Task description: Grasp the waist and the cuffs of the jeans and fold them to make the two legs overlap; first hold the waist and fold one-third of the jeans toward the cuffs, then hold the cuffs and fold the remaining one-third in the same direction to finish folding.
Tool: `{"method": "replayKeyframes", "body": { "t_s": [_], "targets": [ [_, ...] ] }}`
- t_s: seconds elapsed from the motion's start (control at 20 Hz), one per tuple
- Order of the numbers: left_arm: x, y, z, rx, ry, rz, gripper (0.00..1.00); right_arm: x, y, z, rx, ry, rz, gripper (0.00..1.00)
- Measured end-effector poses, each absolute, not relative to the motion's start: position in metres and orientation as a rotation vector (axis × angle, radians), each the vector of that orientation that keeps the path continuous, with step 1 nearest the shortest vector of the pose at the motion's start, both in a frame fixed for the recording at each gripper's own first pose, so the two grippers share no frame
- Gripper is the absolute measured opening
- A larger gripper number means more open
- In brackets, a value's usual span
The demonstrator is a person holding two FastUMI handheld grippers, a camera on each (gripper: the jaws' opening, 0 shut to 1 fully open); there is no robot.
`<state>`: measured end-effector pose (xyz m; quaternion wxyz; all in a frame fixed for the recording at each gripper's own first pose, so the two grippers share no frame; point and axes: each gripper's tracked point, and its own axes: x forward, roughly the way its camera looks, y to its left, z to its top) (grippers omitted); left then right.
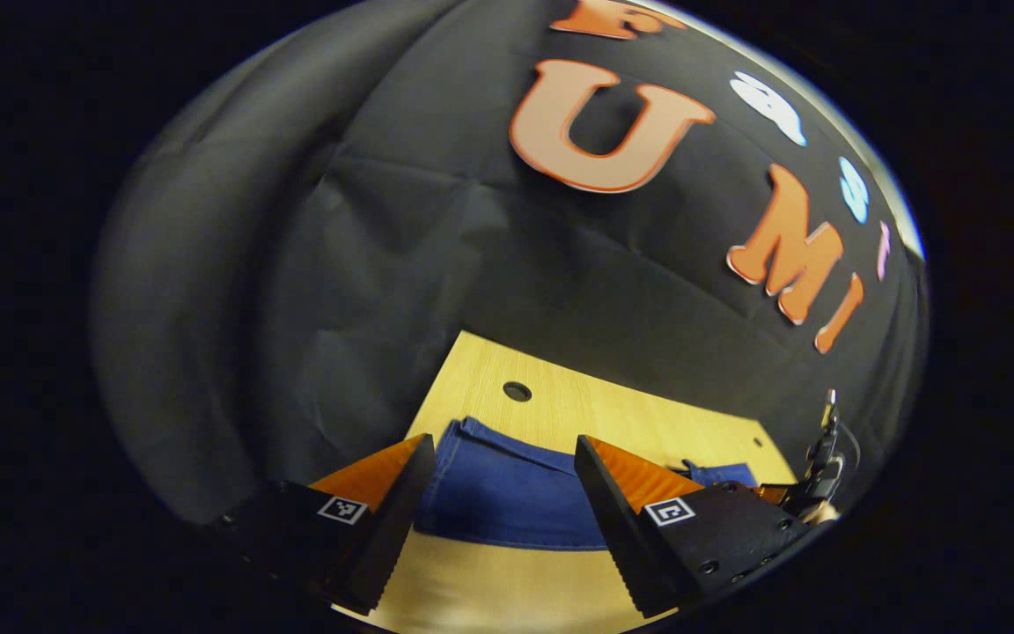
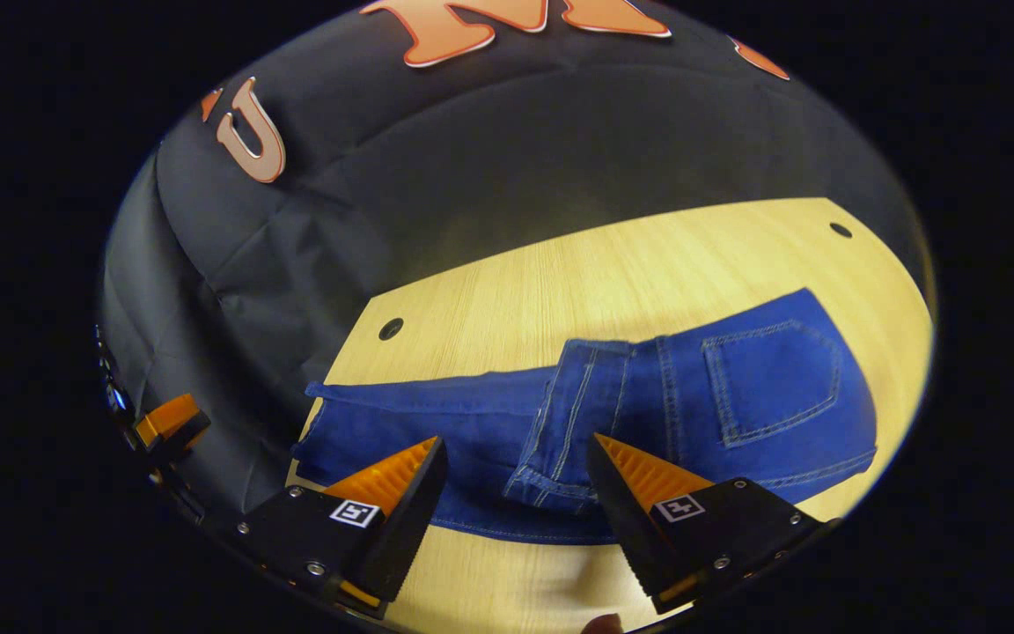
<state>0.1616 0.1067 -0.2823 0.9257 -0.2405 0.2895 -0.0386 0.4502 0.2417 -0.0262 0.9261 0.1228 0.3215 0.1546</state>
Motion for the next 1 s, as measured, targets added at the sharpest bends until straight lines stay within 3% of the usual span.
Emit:
{"method": "replayKeyframes", "body": {
  "t_s": [0.25,0.4,1.0],
  "targets": [
    [0.123,0.113,-0.346,-0.978,0.758,0.166,0.98,0.448,0.216,0.004,0.281,0.635,0.362,0.98],
    [0.101,0.119,-0.382,-1.043,0.825,0.352,0.98,0.443,0.195,0.017,0.324,0.612,0.361,0.98],
    [0.147,0.095,-0.418,-1.069,0.839,0.388,0.98,0.431,0.129,0.015,0.391,0.63,0.294,0.98]
  ]
}}
